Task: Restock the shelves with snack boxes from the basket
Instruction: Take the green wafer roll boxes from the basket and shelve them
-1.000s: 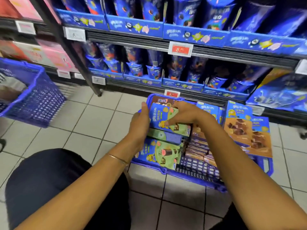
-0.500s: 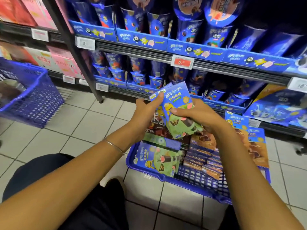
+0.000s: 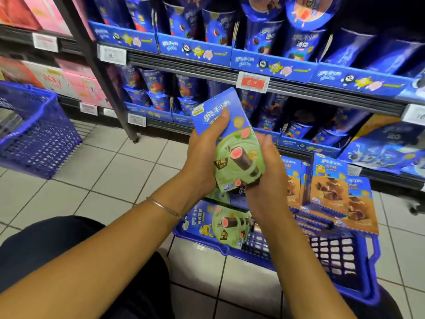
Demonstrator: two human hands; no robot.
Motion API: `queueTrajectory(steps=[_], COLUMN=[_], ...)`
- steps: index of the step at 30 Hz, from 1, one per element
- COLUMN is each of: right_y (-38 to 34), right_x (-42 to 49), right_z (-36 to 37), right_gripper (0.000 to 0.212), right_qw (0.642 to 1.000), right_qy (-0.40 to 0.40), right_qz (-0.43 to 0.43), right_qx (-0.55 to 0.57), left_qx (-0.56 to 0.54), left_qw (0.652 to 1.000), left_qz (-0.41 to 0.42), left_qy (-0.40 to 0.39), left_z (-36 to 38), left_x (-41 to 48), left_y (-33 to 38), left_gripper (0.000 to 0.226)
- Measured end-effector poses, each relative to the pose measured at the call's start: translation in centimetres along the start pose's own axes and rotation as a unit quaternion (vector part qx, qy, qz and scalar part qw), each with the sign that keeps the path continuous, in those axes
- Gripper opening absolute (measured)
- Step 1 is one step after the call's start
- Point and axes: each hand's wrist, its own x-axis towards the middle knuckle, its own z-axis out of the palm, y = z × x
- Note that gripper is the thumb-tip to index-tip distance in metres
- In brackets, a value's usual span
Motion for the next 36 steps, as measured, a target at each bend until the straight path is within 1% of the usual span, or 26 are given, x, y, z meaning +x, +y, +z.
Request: queueTrajectory(steps=[2, 4, 8, 9, 10, 11, 12, 13, 14, 15, 16, 17, 18, 19, 20, 22, 24, 26, 27, 30, 32, 33, 35, 36], right_y=[0.0, -0.3, 0.0, 0.7, 1.6, 2.6, 3.8, 5.0, 6.2, 7.1, 7.7, 8.1, 8.1, 7.8, 7.2, 5.5, 3.4, 1.3, 0.4, -2.0, -3.5, -4.0, -4.7, -4.8], right_x=[0.3, 1.0, 2.1, 2.2, 2.4, 2.5, 2.5, 2.4, 2.3, 2.1, 2.0, 1.9, 1.9, 1.9, 1.9, 2.0, 2.0, 1.9, 1.7, 1.7, 1.8, 1.8, 1.7, 1.7], right_z=[0.4, 0.4, -1.2, -1.8, -2.5, -3.4, -4.5, -5.5, -6.4, -7.0, -7.4, -7.6, -7.7, -7.6, -7.5, -7.4, -7.3, -7.2, -7.2, -7.3, -7.2, -7.0, -6.3, -5.7], right_gripper=[0.051, 0.056, 0.069, 0.068, 0.065, 0.060, 0.056, 0.053, 0.054, 0.054, 0.052, 0.047, 0.041, 0.037, 0.034, 0.028, 0.019, 0.011, 0.010, 0.016, 0.023, 0.026, 0.027, 0.025], right_qw=[0.998, 0.996, 0.995, 0.997, 1.000, 0.988, 0.944, 0.877, 0.804, 0.743, 0.705, 0.687, 0.687, 0.703, 0.733, 0.806, 0.872, 0.926, 0.943, 0.964, 0.976, 0.980, 0.986, 0.988], right_qy=[0.039, 0.052, -0.011, -0.008, 0.010, 0.032, 0.028, -0.013, -0.070, -0.112, -0.132, -0.133, -0.122, -0.106, -0.090, -0.072, -0.044, 0.005, 0.027, 0.084, 0.104, 0.103, 0.086, 0.073], right_qz=[0.009, 0.010, 0.028, 0.026, 0.010, -0.028, -0.070, -0.090, -0.084, -0.072, -0.069, -0.081, -0.104, -0.118, -0.121, -0.112, -0.105, -0.101, -0.094, -0.071, -0.060, -0.056, -0.065, -0.072], right_qx=[0.045, 0.070, 0.095, 0.074, -0.004, -0.147, -0.320, -0.471, -0.585, -0.656, -0.693, -0.710, -0.709, -0.694, -0.663, -0.577, -0.475, -0.363, -0.319, -0.241, -0.182, -0.161, -0.130, -0.118], left_qx=[-0.022, -0.036, -0.060, -0.064, -0.066, -0.070, -0.077, -0.086, -0.094, -0.099, -0.101, -0.098, -0.094, -0.088, -0.080, -0.066, -0.060, -0.053, -0.047, -0.040, -0.033, -0.023, 0.017, 0.036], left_qw=[1.000, 0.999, 0.998, 0.998, 0.997, 0.997, 0.996, 0.995, 0.994, 0.994, 0.994, 0.994, 0.994, 0.994, 0.994, 0.995, 0.995, 0.997, 0.998, 0.998, 0.998, 0.998, 0.997, 0.996], left_qz=[-0.004, -0.009, -0.006, -0.002, -0.004, -0.011, -0.021, -0.028, -0.034, -0.038, -0.041, -0.044, -0.048, -0.055, -0.063, -0.067, -0.061, -0.050, -0.045, -0.039, -0.040, -0.046, -0.056, -0.058], left_qy=[-0.009, -0.013, -0.024, -0.027, -0.032, -0.036, -0.035, -0.033, -0.032, -0.031, -0.031, -0.031, -0.033, -0.035, -0.038, -0.047, -0.041, -0.023, -0.014, 0.007, 0.024, 0.029, 0.041, 0.051], left_z=[-0.1, -0.4, -0.7, -0.9, -1.3, -1.6, -2.1, -2.6, -3.0, -3.2, -3.4, -3.4, -3.3, -3.2, -3.2, -3.3, -3.4, -3.6, -3.7, -4.1, -4.0, -3.9, -3.4, -3.1], left_x=[-0.3, -0.2, 0.0, 0.2, 0.4, 0.6, 0.9, 1.2, 1.5, 1.7, 2.0, 2.2, 2.4, 2.5, 2.5, 2.8, 3.1, 3.4, 3.6, 4.1, 4.2, 4.2, 4.1, 4.0], left_y=[-0.6, -0.9, -0.3, -0.2, 0.0, 0.3, 0.5, 0.8, 1.2, 1.5, 1.8, 2.0, 2.3, 2.5, 2.8, 3.2, 3.7, 4.3, 4.5, 4.7, 4.5, 4.2, 3.5, 3.0], left_gripper=[0.058, 0.051, 0.021, 0.015, 0.010, 0.012, 0.016, 0.020, 0.024, 0.028, 0.031, 0.033, 0.033, 0.032, 0.032, 0.035, 0.029, 0.024, 0.024, 0.020, 0.022, 0.023, 0.017, 0.021])
